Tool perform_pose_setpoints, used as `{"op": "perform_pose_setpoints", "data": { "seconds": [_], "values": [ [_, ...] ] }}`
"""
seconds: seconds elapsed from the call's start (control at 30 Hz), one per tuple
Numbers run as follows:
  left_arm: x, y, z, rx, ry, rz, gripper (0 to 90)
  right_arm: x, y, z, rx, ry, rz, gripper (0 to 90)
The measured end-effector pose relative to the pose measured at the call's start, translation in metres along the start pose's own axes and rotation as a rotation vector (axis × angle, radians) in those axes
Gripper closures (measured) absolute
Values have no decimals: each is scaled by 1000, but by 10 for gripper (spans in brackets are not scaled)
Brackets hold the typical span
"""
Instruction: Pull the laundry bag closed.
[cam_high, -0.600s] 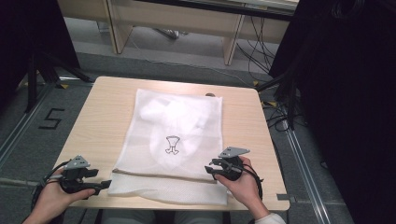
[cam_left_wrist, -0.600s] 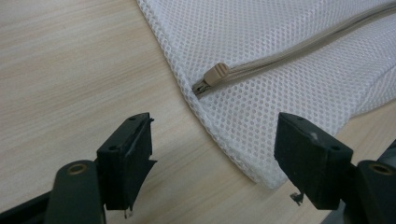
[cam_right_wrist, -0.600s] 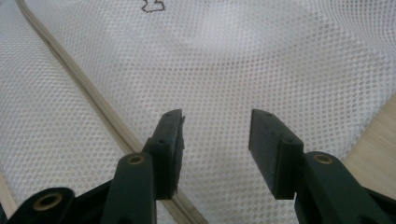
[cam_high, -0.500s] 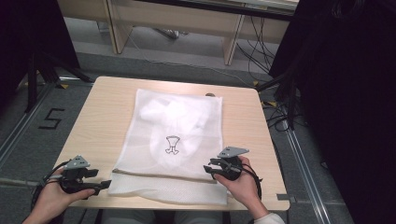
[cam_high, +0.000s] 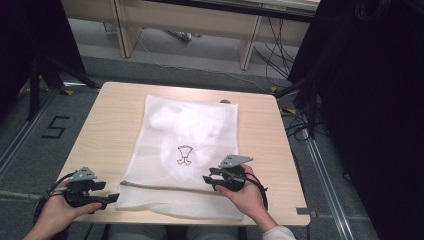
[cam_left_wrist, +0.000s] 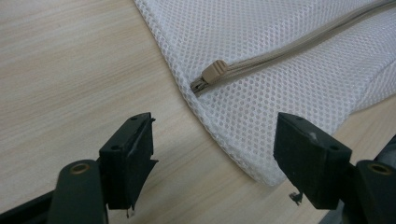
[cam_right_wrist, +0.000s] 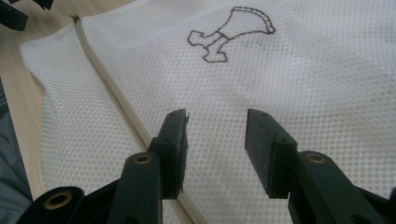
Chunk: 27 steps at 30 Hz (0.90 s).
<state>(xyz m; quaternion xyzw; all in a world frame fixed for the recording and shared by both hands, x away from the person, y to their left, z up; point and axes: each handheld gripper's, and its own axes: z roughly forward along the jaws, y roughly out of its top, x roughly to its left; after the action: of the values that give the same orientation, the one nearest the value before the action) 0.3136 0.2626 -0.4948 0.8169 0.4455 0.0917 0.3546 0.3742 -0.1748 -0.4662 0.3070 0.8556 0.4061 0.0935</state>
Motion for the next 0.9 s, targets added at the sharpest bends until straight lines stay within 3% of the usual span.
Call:
{"op": "perform_pose_setpoints", "data": {
  "seconds": [0.07, 0.13, 0.33, 0.9],
  "values": [
    [0, 0, 0, 8, 0, 9, 287, 4, 5, 5, 5, 3, -31, 599],
    [-2, 0, 3, -30, -4, -33, 287, 6, 7, 7, 7, 2, -38, 600],
    [-1, -1, 2, -21, -18, -25, 287, 21, 23, 29, 17, 41, -93, 598],
    [-1, -1, 2, -19, -25, -27, 288, 42, 43, 56, 19, 75, -147, 606]
  ]
}}
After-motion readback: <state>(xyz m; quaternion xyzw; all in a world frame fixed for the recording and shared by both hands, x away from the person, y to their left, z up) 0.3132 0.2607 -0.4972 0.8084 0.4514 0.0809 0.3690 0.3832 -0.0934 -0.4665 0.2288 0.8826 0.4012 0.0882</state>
